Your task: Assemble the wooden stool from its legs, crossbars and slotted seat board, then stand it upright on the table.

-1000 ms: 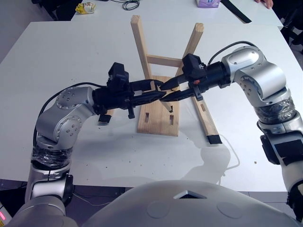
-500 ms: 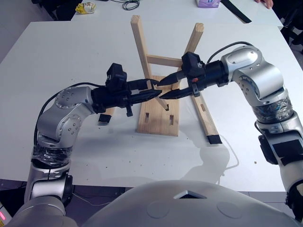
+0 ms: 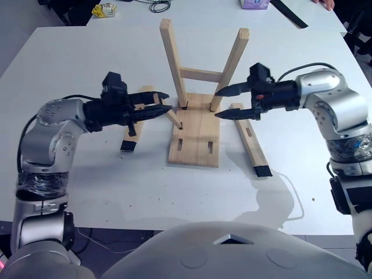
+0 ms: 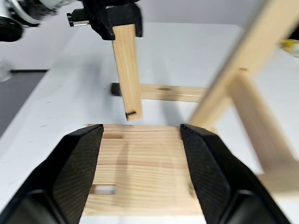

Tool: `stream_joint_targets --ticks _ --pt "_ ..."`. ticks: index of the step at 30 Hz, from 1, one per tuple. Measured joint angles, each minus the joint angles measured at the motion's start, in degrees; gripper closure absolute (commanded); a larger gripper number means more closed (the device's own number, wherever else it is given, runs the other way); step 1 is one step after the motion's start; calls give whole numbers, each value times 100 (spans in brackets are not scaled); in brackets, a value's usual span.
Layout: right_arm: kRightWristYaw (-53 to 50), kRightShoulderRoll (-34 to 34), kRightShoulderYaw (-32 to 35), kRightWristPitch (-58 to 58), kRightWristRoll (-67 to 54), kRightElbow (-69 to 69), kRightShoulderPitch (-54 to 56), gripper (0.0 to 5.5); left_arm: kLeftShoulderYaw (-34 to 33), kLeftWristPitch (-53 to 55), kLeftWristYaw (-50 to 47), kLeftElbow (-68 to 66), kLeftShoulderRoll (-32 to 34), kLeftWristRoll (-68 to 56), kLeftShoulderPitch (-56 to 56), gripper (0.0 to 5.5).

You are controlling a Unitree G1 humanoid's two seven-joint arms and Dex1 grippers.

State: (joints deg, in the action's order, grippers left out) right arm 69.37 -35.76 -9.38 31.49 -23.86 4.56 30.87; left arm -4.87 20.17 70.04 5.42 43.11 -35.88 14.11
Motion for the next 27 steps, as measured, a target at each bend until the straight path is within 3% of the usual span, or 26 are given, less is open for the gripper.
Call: stream_joint_targets --ticks 9,16,27 --pt "-510 81 703 -12 -321 200 -472 247 62 -244 198 276 -117 111 -584 417" --pt "-474 -293 1363 -47 -538 -71 -539 247 -7 -461 208 454 -106 199 -899 417" --pt "-251 -386 1322 -317 -399 -973 -463 247 237 -608 8 908 -347 280 -1142 417"
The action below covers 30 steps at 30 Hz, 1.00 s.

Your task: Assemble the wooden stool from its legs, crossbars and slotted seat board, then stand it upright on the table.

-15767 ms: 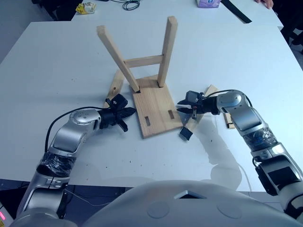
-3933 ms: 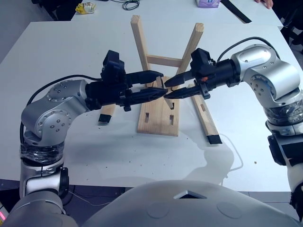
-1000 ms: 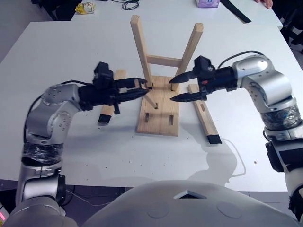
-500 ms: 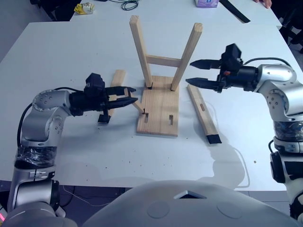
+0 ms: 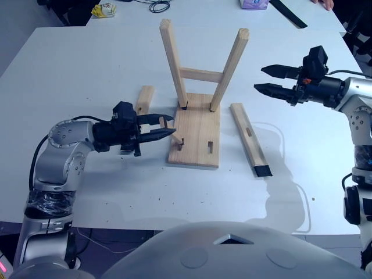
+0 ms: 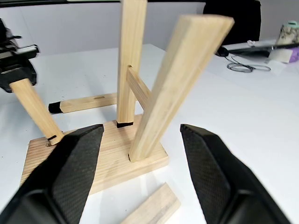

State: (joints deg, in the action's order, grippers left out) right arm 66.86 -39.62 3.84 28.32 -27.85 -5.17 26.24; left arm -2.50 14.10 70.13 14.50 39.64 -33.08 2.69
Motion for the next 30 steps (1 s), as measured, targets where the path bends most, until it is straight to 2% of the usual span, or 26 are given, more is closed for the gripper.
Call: stream_joint_targets --ticks 12,16,20,23,26,30 --pt "-152 -90 87 -62 -13 97 -337 247 -139 -108 189 -198 151 -51 228 418" --pt "-230 -89 115 -60 -103 216 -447 247 -783 46 -459 -33 13 -489 504 418" --pt "-327 -86 210 -44 -137 263 -634 247 -1303 -78 -632 12 114 -482 121 418" --pt "-456 -62 275 -54 -132 235 -728 247 -1006 -264 -170 -684 379 24 102 418" --pt "-630 109 276 -96 -125 222 -684 247 -730 -757 159 -1707 553 572 767 418" --pt "-693 144 274 -98 -125 241 -689 247 -688 -1181 495 -2622 753 805 1383 418"
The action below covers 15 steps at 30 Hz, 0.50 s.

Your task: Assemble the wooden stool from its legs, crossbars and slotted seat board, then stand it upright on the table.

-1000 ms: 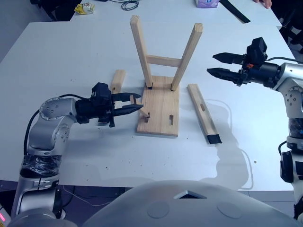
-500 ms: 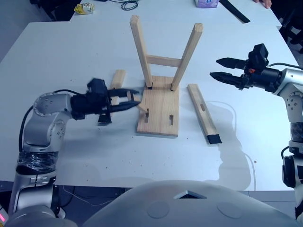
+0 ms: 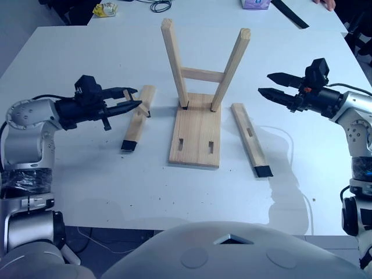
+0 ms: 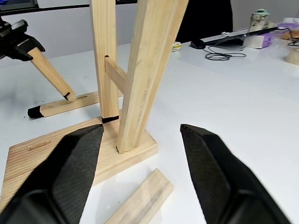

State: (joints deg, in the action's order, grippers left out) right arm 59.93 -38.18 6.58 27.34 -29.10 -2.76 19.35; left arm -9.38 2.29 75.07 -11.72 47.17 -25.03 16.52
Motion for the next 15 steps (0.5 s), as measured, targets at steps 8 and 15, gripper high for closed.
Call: stream_joint_targets --ticks 8,15 --pt "-17 152 -189 7 3 -169 218 247 305 -879 503 -1777 84 658 752 418" --pt "-54 130 -155 74 -16 2 -25 247 307 -1350 579 -2385 117 743 829 418"
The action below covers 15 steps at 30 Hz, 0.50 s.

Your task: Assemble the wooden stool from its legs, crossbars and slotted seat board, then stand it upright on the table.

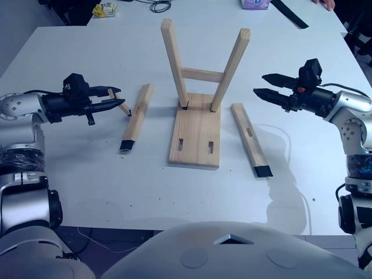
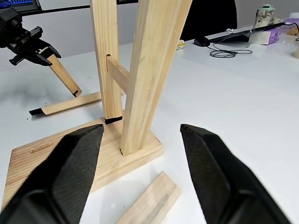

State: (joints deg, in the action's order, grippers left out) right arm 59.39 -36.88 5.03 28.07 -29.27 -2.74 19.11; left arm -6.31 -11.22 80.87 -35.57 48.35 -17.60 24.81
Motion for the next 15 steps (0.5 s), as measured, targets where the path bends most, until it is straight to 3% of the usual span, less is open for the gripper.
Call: stream_joint_targets --ticks 15 --pt "-185 32 189 49 -114 290 -447 247 23 112 424 254 -192 -150 379 418"
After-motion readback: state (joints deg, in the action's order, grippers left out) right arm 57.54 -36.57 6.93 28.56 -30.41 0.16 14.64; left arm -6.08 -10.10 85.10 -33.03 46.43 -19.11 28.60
